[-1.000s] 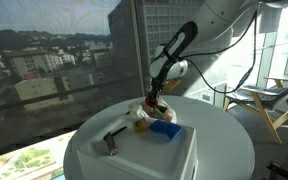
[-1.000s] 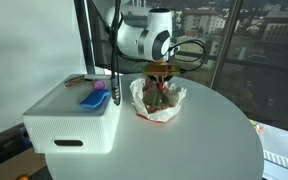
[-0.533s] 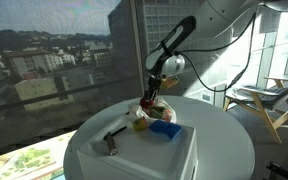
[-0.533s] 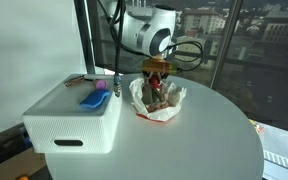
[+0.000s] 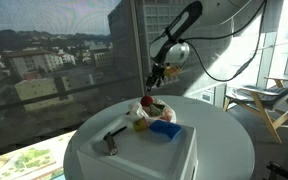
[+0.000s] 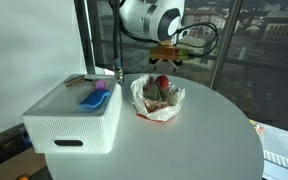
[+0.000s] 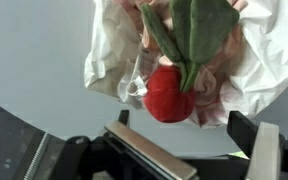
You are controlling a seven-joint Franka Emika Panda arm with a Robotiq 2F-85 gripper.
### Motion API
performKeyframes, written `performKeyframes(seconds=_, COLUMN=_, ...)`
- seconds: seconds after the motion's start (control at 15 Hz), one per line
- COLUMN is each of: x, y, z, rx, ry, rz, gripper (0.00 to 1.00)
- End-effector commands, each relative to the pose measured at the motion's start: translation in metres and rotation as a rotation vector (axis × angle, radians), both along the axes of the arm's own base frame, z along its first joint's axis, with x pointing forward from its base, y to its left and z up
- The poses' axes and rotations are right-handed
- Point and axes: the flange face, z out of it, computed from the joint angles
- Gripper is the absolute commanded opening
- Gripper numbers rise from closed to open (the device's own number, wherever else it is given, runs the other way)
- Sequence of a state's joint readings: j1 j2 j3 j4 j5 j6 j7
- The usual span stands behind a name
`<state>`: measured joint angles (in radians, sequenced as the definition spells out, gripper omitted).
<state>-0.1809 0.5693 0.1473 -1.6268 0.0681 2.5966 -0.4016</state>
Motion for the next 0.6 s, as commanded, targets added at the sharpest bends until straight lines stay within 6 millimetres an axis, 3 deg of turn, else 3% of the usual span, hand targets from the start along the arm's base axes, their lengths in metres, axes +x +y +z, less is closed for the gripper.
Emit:
performKeyframes(seconds=0.0, x=-0.008, y=-0.031, z=0.012, rx=-0.033, ry=0.011, rz=-0.115, gripper=1.00)
performKeyframes(seconds=0.2, x=-0.012, y=-0.054, z=-0.007, rx=-0.060, ry=0.054, rz=-0.166, gripper=1.00)
performKeyframes(seconds=0.53, x=-0.012, y=-0.049, z=-0.049, rx=-0.093, ry=0.140, rz=-0.112, gripper=1.00)
